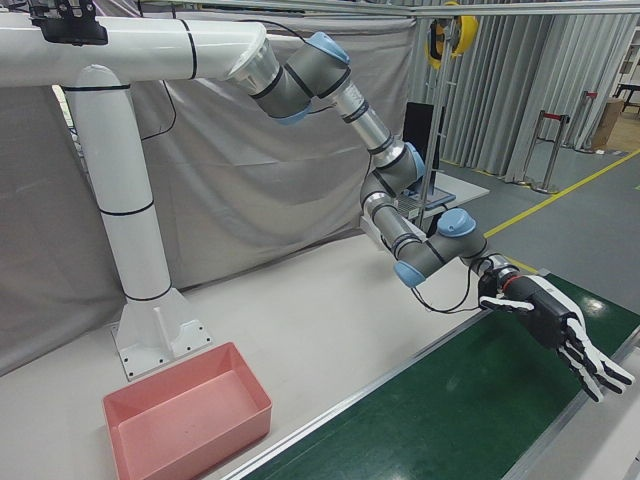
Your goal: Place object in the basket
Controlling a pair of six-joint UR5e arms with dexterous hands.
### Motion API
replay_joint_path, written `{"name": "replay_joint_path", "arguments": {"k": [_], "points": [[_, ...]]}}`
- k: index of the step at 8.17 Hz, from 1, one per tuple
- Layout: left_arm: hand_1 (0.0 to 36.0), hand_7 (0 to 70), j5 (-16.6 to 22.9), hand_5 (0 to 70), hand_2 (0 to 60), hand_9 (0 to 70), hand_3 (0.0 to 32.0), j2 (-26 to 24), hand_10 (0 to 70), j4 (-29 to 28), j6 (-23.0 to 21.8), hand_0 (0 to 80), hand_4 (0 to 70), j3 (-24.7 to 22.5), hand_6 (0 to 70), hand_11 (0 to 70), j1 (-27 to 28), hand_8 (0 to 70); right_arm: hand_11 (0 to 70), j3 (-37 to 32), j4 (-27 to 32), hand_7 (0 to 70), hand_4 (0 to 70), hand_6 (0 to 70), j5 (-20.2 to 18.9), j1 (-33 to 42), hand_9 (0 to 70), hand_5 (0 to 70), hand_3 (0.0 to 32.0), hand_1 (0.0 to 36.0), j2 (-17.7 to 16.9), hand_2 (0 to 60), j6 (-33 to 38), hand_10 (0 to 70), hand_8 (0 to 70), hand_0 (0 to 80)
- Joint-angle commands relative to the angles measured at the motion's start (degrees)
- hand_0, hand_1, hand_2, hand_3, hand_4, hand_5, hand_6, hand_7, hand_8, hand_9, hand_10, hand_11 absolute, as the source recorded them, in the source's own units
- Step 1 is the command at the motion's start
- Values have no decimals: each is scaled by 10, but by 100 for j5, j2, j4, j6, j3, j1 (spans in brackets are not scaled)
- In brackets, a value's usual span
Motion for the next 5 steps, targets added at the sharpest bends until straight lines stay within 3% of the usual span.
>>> {"name": "replay_joint_path", "arguments": {"k": [1,5], "points": [[0,4,-9,35,0,6,92,0,48,0,0,493,227,1,0,74,-24,0,0,0,0,0,0,0,3,0,0,0,0,0,0,0,0,0,0,0],[0,3,-9,30,0,2,108,0,50,0,0,512,219,-43,0,78,-60,0,0,0,0,0,0,0,3,0,0,0,0,0,-8,0,0,0,0,0]]}}
